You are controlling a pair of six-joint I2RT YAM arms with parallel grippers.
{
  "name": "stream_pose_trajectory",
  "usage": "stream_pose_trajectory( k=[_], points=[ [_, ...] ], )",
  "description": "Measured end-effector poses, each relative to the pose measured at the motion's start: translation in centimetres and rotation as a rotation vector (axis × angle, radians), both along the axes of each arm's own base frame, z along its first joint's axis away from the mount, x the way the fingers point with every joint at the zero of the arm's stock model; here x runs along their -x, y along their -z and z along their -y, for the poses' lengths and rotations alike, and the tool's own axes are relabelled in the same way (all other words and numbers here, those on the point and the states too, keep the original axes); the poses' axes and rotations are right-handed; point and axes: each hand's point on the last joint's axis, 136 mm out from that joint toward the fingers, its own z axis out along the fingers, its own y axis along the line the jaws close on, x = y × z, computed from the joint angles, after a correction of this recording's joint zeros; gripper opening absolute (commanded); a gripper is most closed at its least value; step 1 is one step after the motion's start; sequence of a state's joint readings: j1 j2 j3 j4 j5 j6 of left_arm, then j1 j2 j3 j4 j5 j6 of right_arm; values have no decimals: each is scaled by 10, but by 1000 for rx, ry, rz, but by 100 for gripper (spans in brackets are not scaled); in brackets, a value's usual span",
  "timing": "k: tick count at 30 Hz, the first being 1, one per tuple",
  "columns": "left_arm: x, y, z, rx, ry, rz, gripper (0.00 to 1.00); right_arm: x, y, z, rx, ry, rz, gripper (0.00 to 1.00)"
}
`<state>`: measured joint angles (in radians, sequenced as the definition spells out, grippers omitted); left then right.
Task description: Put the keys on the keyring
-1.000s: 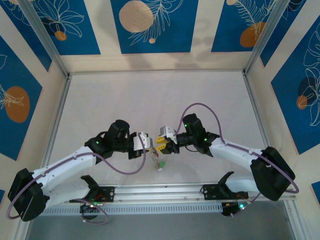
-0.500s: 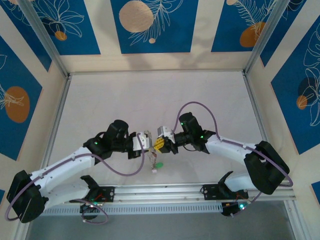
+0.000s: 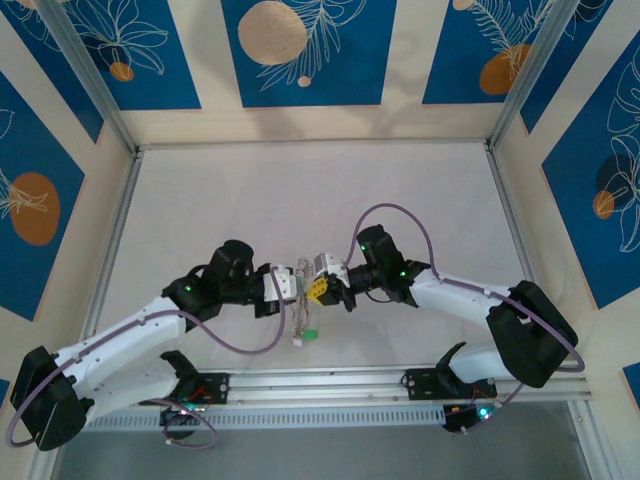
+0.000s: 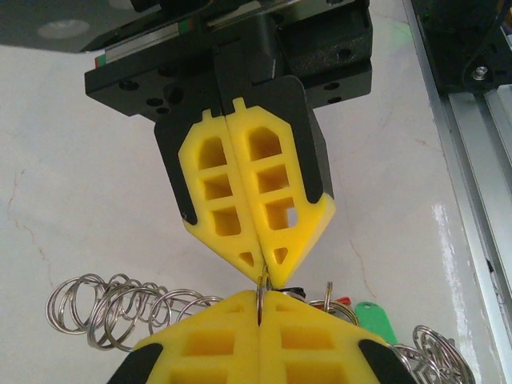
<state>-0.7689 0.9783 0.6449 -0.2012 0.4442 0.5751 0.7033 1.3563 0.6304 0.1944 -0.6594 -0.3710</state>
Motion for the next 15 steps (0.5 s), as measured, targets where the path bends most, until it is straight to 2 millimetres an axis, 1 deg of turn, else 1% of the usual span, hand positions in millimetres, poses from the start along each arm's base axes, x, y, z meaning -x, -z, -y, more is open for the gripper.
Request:
stream_pose_trajectory(
  k=[2, 5, 15],
  points=[
    [0, -1, 0, 5, -2, 0, 0, 0, -1, -1, -4, 1, -1, 9],
    [-2, -3, 2, 19, -9, 0, 0, -1, -3, -2, -10, 3, -2, 0],
    [-3, -5, 3, 40, -24, -10, 0, -2, 1, -3, -2, 7, -10, 0]
  ],
)
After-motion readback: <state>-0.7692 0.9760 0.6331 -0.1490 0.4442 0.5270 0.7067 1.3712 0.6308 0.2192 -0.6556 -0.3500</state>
